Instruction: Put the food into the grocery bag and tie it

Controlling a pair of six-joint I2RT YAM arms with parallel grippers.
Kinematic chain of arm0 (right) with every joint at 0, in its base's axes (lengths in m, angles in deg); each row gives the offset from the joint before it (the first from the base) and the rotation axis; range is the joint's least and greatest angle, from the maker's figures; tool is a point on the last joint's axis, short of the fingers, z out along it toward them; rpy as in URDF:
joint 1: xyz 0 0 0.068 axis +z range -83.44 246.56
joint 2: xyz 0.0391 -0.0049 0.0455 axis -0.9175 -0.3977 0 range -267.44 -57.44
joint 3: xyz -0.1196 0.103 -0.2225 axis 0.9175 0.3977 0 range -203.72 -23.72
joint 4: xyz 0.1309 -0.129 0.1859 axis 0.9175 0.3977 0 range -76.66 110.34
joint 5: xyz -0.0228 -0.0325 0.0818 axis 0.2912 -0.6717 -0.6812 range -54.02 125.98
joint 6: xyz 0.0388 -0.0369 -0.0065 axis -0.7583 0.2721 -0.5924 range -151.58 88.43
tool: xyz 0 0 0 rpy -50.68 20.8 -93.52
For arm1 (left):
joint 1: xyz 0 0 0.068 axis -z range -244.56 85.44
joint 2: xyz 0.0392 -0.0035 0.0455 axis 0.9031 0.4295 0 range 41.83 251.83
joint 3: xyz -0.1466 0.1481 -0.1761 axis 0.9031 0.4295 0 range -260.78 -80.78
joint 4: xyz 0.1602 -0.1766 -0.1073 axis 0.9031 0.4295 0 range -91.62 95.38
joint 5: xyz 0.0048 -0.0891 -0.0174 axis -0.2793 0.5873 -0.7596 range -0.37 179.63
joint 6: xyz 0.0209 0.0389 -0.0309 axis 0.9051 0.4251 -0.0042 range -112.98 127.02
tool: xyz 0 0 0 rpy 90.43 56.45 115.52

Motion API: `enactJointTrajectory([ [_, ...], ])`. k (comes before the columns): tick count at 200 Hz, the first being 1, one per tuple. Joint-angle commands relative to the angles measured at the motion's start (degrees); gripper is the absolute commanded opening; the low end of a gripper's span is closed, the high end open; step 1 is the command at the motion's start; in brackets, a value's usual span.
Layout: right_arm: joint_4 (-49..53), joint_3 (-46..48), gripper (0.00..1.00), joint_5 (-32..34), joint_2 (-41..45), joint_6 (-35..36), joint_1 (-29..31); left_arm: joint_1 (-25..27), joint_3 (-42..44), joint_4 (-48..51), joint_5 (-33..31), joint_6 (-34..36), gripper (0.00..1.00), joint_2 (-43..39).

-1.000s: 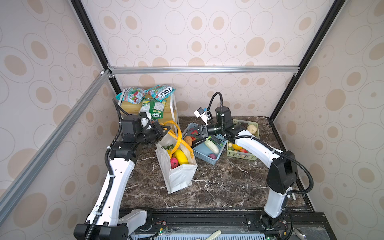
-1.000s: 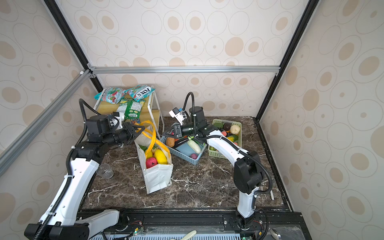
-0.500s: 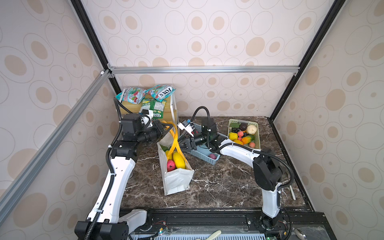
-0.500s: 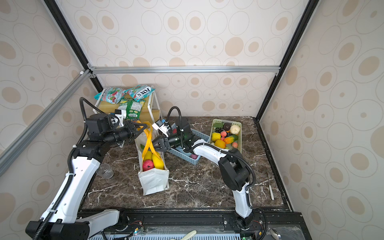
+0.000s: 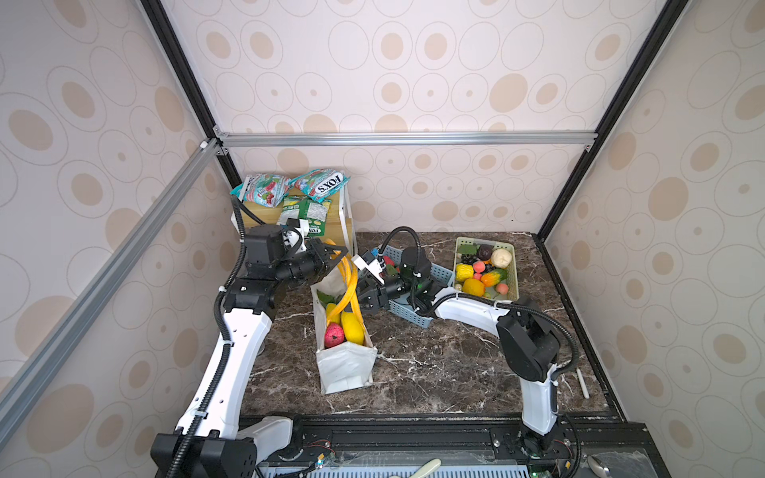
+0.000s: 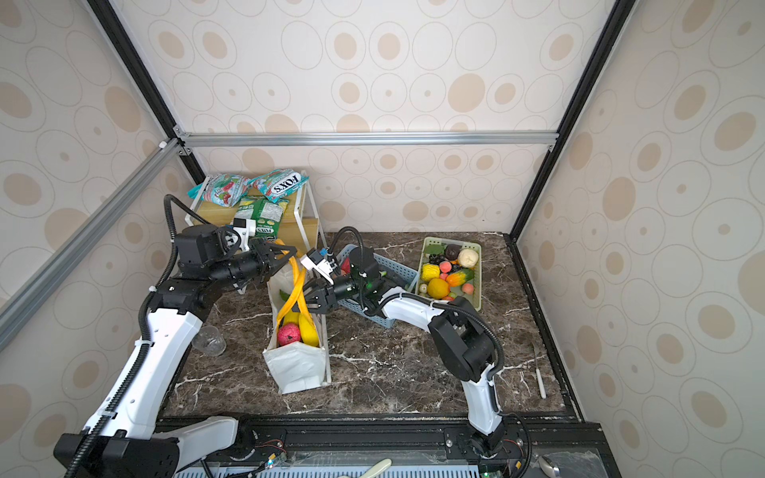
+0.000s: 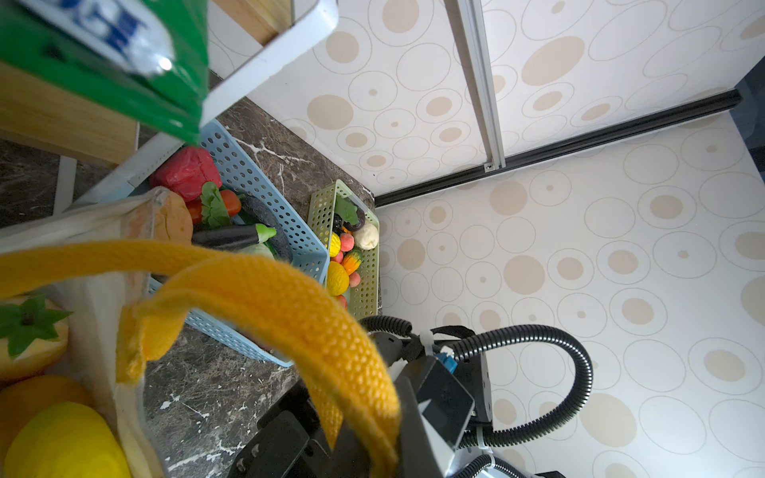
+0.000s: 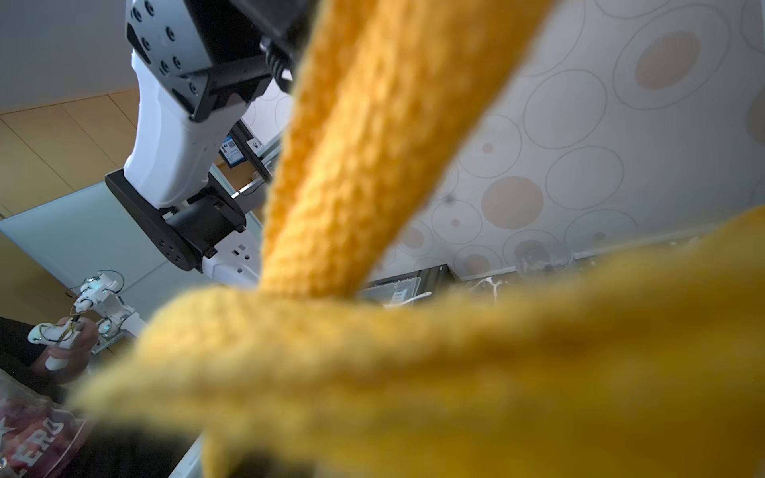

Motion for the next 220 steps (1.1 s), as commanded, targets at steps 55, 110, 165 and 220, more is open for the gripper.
enactJointTrajectory([
  [55, -4.4, 4.1, 0.56, 0.6, 6.7, 7.0, 2.4, 2.6, 0.2, -8.8, -3.3, -4.6, 0.0, -0.4],
  [110, -11.0, 3.9, 0.6, 6.1, 4.9, 7.4, 5.1, 4.2, 2.0, -11.3, -4.1, -6.7, 0.0, -1.0],
  [165, -16.3, 2.3, 0.62, 3.1, 4.8, 3.7, 5.9, 6.7, -0.2, -12.1, -5.7, -7.8, 0.0, 0.5],
  [220, -15.5, 5.6, 0.7, 19.5, 9.0, 3.2, 6.2, 8.9, -1.0, -16.1, -8.2, -11.1, 0.0, 1.2],
])
